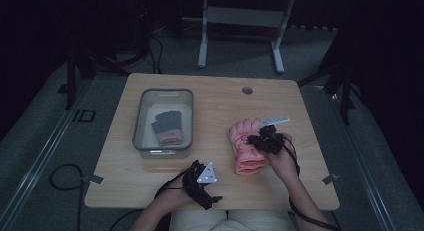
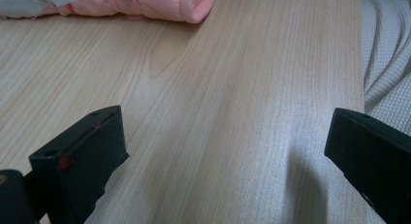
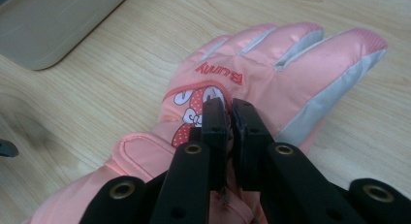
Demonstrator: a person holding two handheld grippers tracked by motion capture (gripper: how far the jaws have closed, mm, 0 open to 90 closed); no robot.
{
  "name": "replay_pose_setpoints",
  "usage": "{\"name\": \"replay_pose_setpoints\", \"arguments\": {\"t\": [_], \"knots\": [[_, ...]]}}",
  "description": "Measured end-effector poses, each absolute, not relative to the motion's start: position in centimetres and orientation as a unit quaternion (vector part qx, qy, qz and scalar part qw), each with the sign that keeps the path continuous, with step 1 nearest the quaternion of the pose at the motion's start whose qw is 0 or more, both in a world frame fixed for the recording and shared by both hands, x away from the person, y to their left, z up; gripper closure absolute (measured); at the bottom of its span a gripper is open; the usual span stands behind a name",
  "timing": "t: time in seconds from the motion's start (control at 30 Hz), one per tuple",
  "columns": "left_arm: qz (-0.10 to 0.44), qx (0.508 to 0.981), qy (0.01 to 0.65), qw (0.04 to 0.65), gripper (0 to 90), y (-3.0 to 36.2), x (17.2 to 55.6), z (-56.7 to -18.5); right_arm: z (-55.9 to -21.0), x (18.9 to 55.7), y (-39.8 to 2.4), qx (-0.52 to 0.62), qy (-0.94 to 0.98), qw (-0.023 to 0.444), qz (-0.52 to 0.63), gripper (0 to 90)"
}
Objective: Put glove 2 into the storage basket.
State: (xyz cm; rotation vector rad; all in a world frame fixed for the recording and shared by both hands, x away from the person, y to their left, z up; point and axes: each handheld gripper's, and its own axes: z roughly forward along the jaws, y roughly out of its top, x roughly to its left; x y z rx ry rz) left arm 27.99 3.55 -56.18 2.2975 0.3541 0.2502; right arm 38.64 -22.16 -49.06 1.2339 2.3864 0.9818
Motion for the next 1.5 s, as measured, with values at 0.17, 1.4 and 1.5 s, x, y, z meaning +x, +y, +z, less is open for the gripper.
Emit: {"name": "replay_pose_setpoints", "arguments": {"t": [0.17, 1.4, 1.5], "knots": [[0.098, 0.905, 0.141, 0.390, 0.6, 3.6, 28.0, -56.2, -49.6, 38.8, -22.4, 0.429, 0.827, 0.135, 0.338, 83.3], [0.100, 0.878, 0.212, 0.418, 3.5, 1.7, 28.5, -49.5, -44.9, 36.4, -26.5, 0.397, 0.819, 0.179, 0.374, 61.1], [0.102, 0.878, 0.212, 0.417, 3.5, 1.5, 28.8, -48.6, -44.6, 36.3, -26.5, 0.395, 0.816, 0.186, 0.380, 61.3]]}}
